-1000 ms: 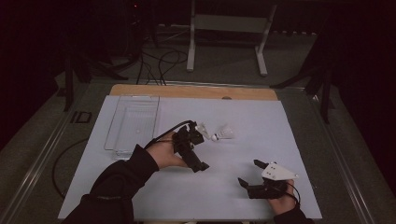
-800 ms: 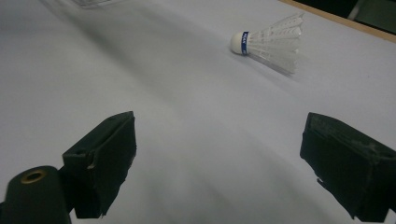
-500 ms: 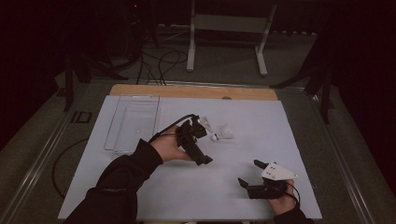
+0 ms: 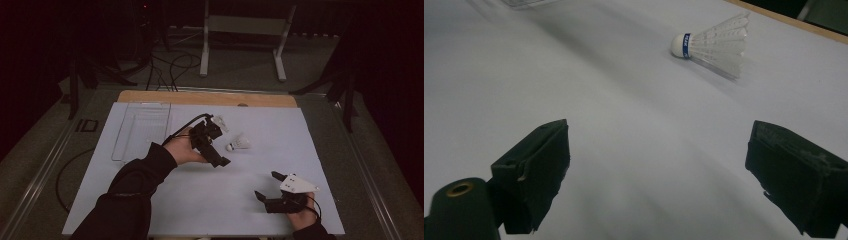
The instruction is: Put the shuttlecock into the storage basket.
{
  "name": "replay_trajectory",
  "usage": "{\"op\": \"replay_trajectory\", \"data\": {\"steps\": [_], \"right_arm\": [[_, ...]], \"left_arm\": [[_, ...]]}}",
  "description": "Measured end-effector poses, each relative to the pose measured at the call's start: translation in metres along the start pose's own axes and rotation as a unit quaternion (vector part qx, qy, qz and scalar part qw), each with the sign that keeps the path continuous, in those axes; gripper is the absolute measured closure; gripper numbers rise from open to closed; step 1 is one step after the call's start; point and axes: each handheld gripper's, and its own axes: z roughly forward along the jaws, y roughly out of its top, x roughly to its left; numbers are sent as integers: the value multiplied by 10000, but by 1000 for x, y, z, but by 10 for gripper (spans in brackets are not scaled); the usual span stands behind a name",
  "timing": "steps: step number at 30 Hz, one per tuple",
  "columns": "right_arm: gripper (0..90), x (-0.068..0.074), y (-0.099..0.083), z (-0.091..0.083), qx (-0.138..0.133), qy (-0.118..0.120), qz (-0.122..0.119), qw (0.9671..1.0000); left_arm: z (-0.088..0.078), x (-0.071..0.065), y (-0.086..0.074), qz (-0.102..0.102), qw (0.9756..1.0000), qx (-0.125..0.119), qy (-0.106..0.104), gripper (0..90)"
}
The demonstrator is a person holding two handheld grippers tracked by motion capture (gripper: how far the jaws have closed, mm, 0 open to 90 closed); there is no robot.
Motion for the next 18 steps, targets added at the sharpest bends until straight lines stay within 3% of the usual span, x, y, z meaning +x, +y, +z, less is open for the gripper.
{"op": "replay_trajectory", "data": {"steps": [7,18], "right_arm": [[105,-1,0,-1,-17,-1,6,10000],[101,-2,0,-1,-33,-33,0,10000]], "left_arm": [[0,5,5,77,9996,-272,9,11],[10,16,13,111,9995,-288,38,11]]}}
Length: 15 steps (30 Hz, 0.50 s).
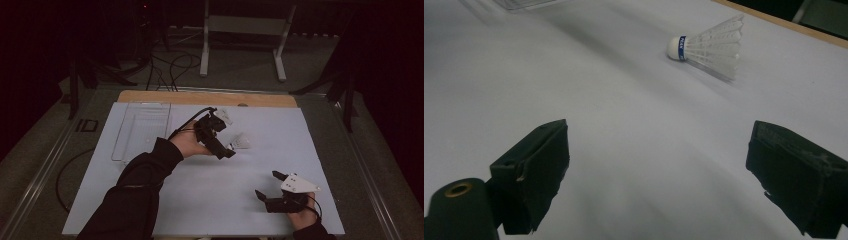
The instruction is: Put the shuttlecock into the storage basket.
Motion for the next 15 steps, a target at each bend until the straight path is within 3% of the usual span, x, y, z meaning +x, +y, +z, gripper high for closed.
{"op": "replay_trajectory", "data": {"steps": [11,15], "right_arm": [[100,1,1,0,-10,-1,-25,10000],[100,1,0,0,-4,6,-21,10000]], "left_arm": [[15,17,1,-225,9995,-195,97,11],[19,22,1,-207,9994,-251,110,11]]}}
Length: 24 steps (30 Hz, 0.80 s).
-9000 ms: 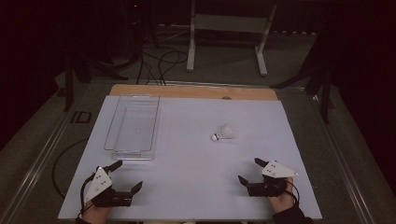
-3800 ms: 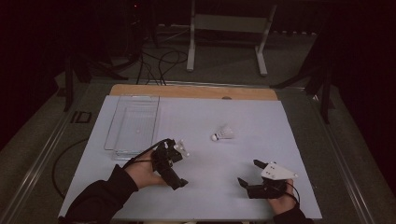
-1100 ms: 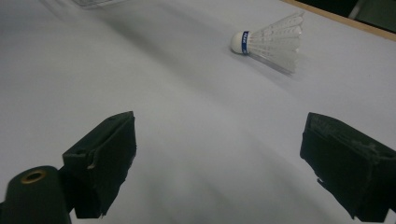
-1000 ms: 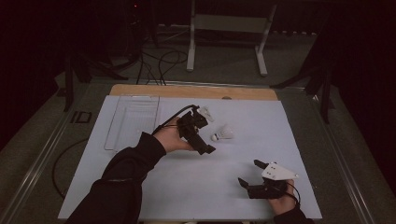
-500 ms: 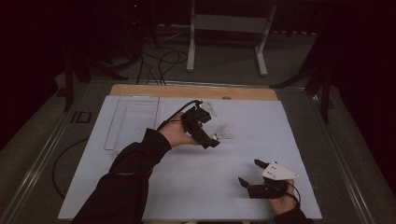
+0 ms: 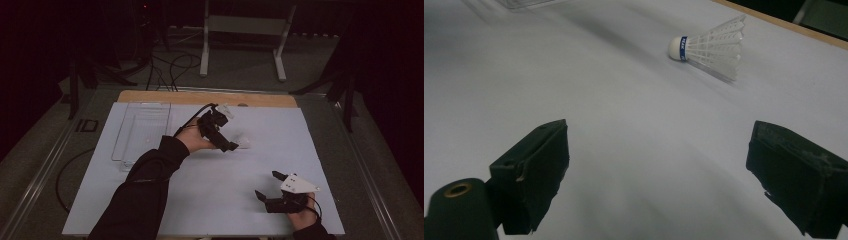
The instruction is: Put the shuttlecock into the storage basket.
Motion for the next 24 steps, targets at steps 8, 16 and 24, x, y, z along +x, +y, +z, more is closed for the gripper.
{"op": "replay_trajectory", "data": {"steps": [8,16,24], "right_arm": [[100,0,-1,1,-1,23,7,10000],[100,1,-1,2,47,75,10,10000],[100,1,-2,3,27,128,17,9999]], "left_arm": [[19,6,-4,-83,9999,110,22,11],[41,15,-14,-249,9991,337,91,11],[52,18,-18,-324,9986,397,128,11]]}}
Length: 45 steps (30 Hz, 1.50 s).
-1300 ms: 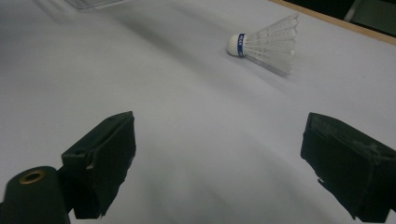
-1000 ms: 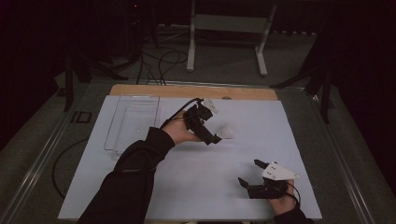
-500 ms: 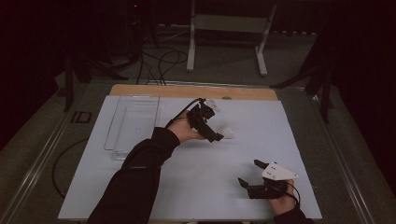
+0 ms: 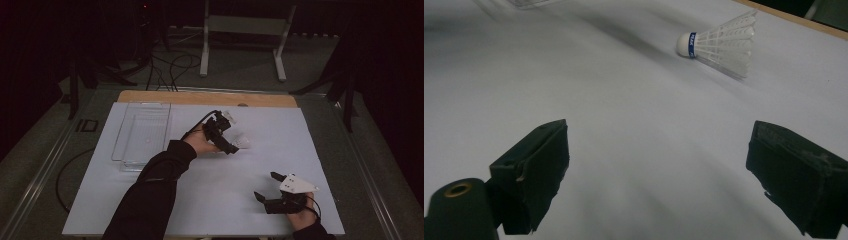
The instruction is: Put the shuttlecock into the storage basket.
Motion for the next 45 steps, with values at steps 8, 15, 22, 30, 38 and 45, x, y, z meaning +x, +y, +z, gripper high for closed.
{"op": "replay_trajectory", "data": {"steps": [8,15,22,30,38,45], "right_arm": [[100,0,1,-2,-25,-31,-4,10000],[100,-1,1,-2,-39,-17,6,10000],[100,-1,1,-2,-42,0,24,10000],[100,-1,1,-2,-43,22,42,10000],[100,-1,1,-2,-36,30,44,10000],[100,-1,1,-3,-36,24,67,10000]], "left_arm": [[14,3,-7,-56,9998,176,78,17],[27,3,-11,-43,9990,399,201,52],[36,4,-12,-68,9982,545,232,135],[43,6,-14,-72,9968,712,347,242],[49,4,-11,-24,9962,773,392,422],[55,3,-9,32,9950,886,465,548]]}}
